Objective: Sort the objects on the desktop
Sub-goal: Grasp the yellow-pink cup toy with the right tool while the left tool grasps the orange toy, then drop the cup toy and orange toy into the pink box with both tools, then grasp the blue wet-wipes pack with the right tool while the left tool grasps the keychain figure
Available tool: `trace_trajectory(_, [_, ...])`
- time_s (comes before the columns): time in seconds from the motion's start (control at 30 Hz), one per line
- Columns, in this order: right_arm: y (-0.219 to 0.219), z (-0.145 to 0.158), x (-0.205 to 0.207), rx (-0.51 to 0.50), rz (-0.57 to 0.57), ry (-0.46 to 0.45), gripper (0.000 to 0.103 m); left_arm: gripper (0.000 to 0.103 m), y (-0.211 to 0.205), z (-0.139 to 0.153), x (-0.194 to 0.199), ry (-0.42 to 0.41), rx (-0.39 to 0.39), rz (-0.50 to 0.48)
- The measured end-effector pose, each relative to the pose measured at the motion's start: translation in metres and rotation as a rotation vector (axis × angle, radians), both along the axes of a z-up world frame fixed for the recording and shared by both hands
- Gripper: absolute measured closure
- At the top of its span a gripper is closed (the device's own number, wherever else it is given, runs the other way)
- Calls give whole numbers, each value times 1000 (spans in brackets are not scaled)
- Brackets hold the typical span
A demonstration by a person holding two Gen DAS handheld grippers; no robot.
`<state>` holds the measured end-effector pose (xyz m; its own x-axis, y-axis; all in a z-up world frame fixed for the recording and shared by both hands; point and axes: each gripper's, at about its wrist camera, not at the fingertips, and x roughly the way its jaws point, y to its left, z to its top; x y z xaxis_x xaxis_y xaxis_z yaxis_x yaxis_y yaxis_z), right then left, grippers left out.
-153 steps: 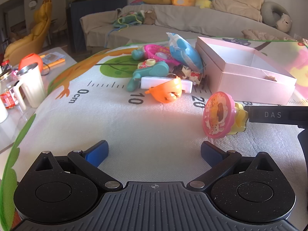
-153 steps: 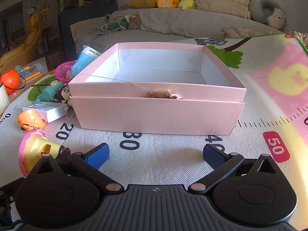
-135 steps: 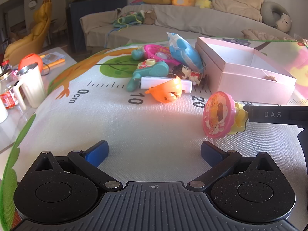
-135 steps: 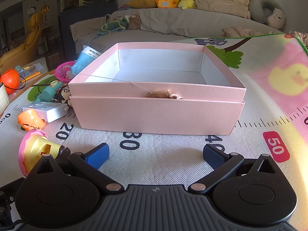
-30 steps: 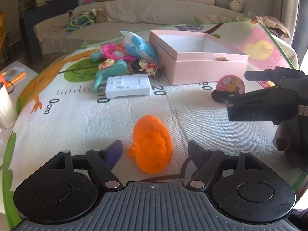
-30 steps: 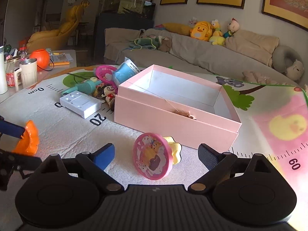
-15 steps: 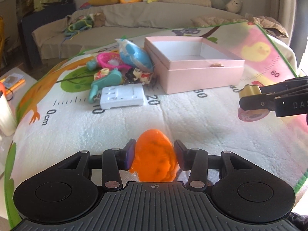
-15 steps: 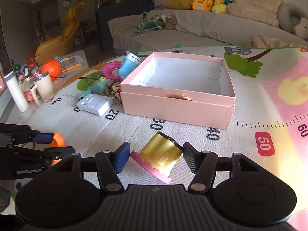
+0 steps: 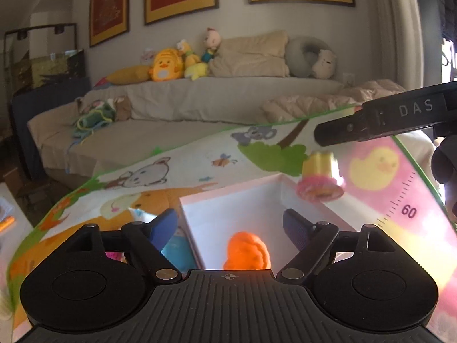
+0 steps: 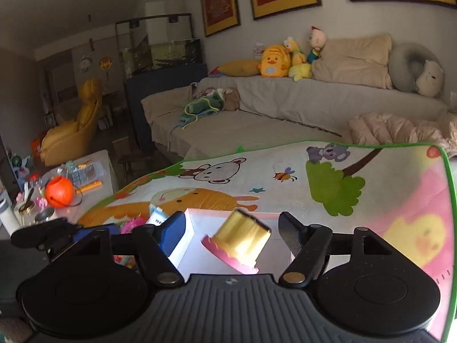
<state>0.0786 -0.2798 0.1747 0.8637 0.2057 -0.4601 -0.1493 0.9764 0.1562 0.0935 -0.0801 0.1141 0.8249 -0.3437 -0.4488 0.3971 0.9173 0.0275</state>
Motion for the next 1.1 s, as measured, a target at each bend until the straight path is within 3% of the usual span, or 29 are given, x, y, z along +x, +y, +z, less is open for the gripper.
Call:
trace_trajectory(0.07, [-3,-5,4,19,14,-5,29,6,22,-12,-8,22,-15,29])
trace_trajectory(0.2, [9,-29,-6,-58,24,-36,27,6,64,-51,-33,62,58,157])
trace_trajectory(0.37, [61,-60,-15,-186,173,-6,27,3,116,-83,-52,182,67,369])
trace_trajectory(0.43, [93,-69,-15,-247,254,12,27,3,130,-85,-57,195,63,405])
trace_trajectory(0.57, [141,-73,10,-264,301,68,27,1,145,-83,-70,190,53,393])
trace_trajectory(0.7, [179,-73,70,-233,252,136,27,1,151,-82,-80,194,-9,385])
trace_trajectory(0.83, [211,-83,141,-282,176,174,44,0,152,-85,-85,219,-51,349])
trace_trajectory(0.93, [225,-101,176,-325,142,244,46,0,152,-86,-89,225,-51,317])
trace_trajectory(1.03, [228,-116,183,-285,160,338,45,0,154,-87,-90,238,-71,296])
trace_trajectory(1.1, [229,-118,167,-274,187,348,45,0,153,-86,-91,245,-85,275])
